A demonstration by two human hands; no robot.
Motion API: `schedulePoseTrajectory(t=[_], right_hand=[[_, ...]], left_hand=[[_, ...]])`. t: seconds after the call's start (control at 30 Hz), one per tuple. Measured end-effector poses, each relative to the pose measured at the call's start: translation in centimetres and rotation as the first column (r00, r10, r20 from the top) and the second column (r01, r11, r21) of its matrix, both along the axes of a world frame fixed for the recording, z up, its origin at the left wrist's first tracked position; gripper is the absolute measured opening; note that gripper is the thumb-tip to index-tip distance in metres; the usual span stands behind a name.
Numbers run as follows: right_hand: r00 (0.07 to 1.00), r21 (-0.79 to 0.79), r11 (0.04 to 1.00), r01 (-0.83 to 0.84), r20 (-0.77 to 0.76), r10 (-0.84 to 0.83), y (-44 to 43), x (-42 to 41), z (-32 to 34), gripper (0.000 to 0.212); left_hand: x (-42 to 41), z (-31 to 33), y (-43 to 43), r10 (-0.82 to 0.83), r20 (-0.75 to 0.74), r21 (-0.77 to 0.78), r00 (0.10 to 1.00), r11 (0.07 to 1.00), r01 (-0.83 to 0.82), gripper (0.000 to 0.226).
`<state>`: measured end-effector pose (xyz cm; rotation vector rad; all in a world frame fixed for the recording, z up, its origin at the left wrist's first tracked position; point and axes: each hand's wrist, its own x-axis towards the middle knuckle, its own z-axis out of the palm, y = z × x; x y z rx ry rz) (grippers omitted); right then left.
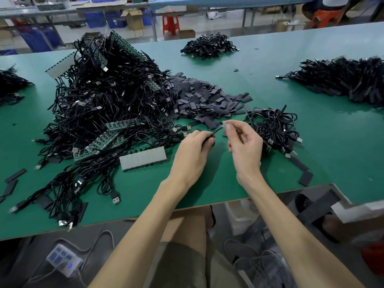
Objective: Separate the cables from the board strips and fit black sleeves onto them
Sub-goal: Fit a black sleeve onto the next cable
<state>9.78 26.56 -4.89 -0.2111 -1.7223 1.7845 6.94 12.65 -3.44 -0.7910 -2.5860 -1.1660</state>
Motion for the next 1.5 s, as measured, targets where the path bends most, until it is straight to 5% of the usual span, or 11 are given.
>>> schedulePoseTrajectory(t=[0.3,0.47,0.9,1.37,1.5], right_hand=[[0.999,-0.070,0.997,-0.018,0.030,0.020,0.1,-0.1,-0.3,0.006],[0.990,-0.042,0.990,-0.134,0.034,0.135,-0.1,-0.1,-0.4,0.013],[0.964,-0.020,0.969,-0.245,0.102,0.246,-0.5,-0.3,-0.4,0.012],[0.954,0.023,0.965,-0.263,0.153,0.256,-0.5,0.0,0.1,0.019],[0.966,-0.034,0.979,-0.203,0.159,0.206,-0.4,-0.1,0.0,0.015]], left_hand=[[0.8,-0.1,0.0,-0.128,0.345,0.203,0.930,0.977,0.059,0.012],[0.7,0.9,-0.1,-0.183,0.465,0.393,0.866,0.919,-0.017,0.034],[0.8,0.4,-1.1,-0.288,0.549,0.557,0.785,0.826,-0.086,0.024],[-0.5,-0.1,-1.2,-0.219,0.481,0.509,0.849,0.858,-0.067,0.024],[-1.9,-0.6,-0.7,0.068,0.208,0.271,0.976,0.955,-0.124,0.009]])
